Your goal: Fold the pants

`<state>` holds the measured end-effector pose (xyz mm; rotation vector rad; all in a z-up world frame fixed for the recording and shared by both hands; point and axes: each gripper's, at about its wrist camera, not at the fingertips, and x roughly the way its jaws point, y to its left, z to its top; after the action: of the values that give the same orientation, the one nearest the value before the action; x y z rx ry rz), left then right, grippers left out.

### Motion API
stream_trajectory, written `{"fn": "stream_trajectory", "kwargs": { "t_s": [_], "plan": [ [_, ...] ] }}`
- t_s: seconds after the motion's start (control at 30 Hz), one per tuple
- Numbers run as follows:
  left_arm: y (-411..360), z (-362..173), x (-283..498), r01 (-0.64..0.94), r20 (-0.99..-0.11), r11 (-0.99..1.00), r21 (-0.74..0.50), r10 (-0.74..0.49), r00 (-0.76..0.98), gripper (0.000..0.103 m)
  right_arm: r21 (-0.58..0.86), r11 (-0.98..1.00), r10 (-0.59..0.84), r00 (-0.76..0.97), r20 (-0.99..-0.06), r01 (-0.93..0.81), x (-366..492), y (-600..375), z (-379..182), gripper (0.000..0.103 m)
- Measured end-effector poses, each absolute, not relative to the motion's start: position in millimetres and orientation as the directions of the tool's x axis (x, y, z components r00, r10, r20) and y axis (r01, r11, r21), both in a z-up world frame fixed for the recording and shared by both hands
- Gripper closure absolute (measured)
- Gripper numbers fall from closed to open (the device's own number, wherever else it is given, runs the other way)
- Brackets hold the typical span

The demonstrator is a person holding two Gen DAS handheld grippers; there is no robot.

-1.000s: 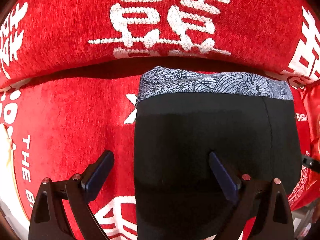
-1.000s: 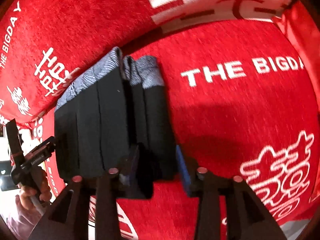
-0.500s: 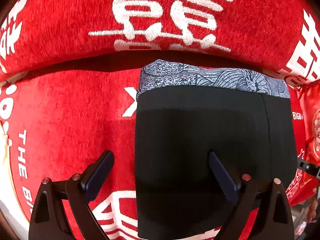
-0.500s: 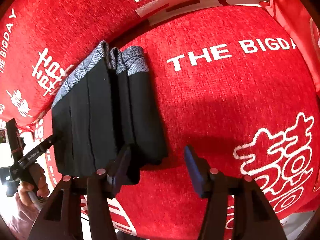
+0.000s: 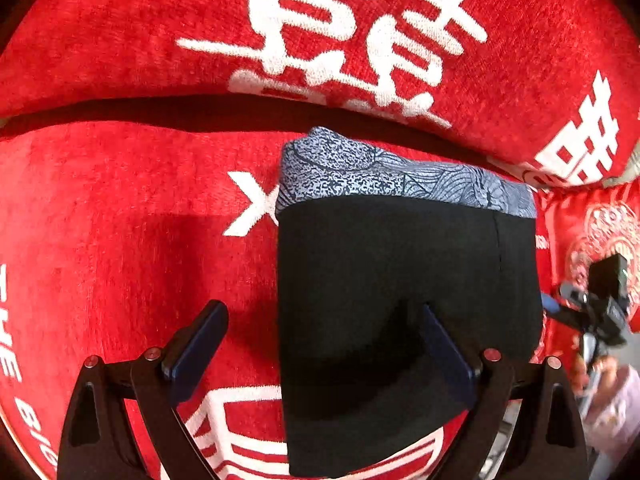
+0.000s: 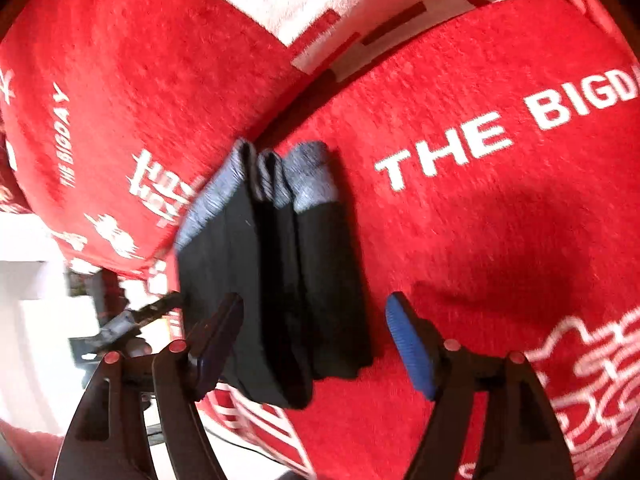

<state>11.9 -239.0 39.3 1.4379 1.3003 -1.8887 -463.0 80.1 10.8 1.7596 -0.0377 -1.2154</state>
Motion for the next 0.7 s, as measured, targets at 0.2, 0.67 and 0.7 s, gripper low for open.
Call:
{"fn": "stream_trajectory", "kwargs": {
  "t_s": [0.2, 0.67, 0.7],
  "plan": [
    [-232, 22, 7, 0.727, -0.890, -0.514, -0.455, 0.281, -0.359, 0.007, 0.751, -0.482, -0.437, 0.619, -0.653, 0.452, -460, 49, -16, 0.024],
    [-231, 10, -7, 0.749, -0.863, -0.428, -0.505, 0.242, -0.444, 0.005, 0.759, -0.458, -0.382, 0.668, -0.639, 0.464, -454, 25, -37, 0.024],
    [-230, 10, -5, 0.753, -0.862, -0.420, -0.507, 0.234, -0.450, 0.007, 0.756, -0.466, -0.382, 0.666, -0.641, 0.460, -455, 25, -37, 0.025]
  ]
}}
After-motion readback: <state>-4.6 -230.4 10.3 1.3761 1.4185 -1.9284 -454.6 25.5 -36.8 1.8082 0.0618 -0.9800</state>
